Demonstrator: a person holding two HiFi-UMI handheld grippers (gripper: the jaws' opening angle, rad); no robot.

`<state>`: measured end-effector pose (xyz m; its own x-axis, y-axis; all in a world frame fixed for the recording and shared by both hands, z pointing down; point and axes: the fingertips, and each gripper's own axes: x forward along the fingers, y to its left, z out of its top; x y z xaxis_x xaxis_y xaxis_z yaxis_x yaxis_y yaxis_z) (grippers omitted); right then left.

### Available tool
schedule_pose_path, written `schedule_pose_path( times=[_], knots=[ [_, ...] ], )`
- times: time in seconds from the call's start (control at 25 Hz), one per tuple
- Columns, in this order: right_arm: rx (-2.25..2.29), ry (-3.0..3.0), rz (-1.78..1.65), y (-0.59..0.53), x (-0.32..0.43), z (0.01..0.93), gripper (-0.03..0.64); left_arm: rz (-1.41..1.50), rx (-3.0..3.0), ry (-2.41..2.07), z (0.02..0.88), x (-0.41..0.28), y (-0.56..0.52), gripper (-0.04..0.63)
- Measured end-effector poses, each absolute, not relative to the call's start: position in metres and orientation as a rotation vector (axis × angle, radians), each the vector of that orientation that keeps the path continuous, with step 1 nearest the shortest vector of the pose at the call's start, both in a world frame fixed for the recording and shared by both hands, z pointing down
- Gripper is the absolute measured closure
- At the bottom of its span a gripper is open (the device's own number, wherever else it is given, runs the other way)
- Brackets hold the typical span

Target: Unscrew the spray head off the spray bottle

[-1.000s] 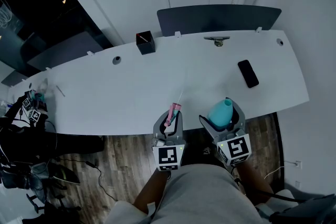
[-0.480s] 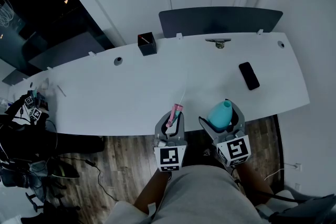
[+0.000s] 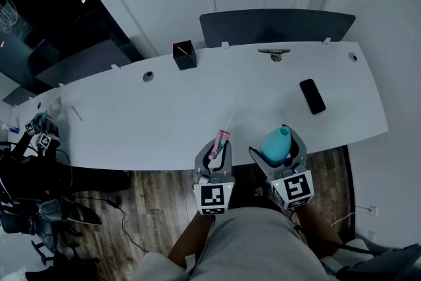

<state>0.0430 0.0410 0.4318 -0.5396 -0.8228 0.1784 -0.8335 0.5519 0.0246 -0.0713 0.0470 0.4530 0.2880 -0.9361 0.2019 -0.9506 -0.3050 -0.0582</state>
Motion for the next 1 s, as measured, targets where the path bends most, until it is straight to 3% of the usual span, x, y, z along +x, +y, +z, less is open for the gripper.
schedule_pose_path(
  times=[1.0],
  knots=[
    [1.388, -2.631, 0.075, 0.0347, 0.0398, 0.4296, 0.164, 0.328, 2.472, -1.795, 0.455, -0.0659, 0.0401, 0.506]
  ],
)
